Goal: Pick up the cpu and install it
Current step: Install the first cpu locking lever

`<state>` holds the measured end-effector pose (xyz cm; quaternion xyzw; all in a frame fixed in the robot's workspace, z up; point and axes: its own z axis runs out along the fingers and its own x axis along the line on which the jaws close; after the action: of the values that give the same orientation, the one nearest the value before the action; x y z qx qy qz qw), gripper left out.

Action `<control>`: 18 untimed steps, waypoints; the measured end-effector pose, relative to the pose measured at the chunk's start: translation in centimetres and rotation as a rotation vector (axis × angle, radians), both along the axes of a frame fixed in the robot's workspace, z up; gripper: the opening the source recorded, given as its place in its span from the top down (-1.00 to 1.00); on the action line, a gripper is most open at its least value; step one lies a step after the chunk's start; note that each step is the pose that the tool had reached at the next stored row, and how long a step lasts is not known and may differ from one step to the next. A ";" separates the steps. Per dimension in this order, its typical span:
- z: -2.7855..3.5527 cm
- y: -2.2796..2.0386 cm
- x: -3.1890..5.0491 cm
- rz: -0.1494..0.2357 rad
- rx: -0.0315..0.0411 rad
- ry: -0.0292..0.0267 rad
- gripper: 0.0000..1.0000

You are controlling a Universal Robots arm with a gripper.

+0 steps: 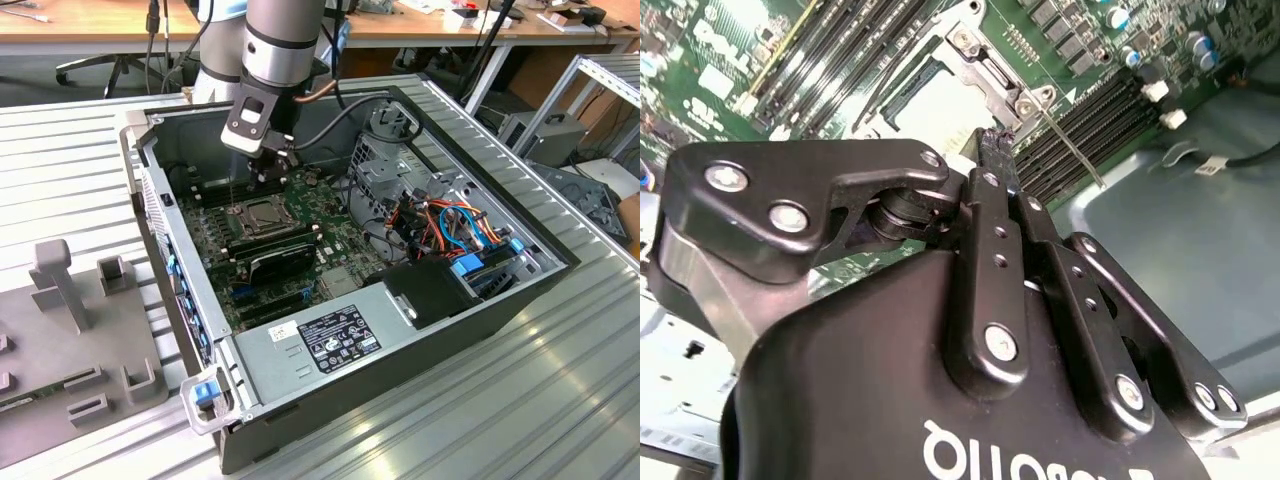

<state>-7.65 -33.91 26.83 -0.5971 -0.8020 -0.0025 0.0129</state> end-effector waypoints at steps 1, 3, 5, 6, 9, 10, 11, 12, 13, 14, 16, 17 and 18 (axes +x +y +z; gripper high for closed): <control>0.00 0.00 0.00 0.017 0.0000 0.0001 0.79; 0.00 0.00 0.00 0.045 -0.0001 0.0000 0.79; 0.00 0.00 0.00 0.088 -0.0002 0.0001 0.79; 0.00 0.00 0.00 0.107 -0.0002 0.0001 0.79; 0.00 0.00 0.00 0.152 -0.0003 0.0001 0.79; 0.00 0.00 0.00 0.172 -0.0003 0.0001 0.79; 0.00 0.00 0.00 0.185 -0.0003 0.0000 0.79; 0.00 0.00 0.00 0.210 -0.0003 0.0000 0.79; 0.00 0.00 0.00 0.222 -0.0003 0.0000 0.79; 0.00 0.00 0.00 0.238 -0.0004 0.0001 0.79; 0.00 0.00 0.00 0.269 -0.0004 0.0001 0.79; 0.00 0.00 0.00 0.284 -0.0004 0.0001 0.79; 0.00 0.00 0.00 0.297 -0.0003 0.0001 0.79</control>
<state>-7.64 -33.91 26.83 -0.4718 -0.8816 -0.0005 0.0130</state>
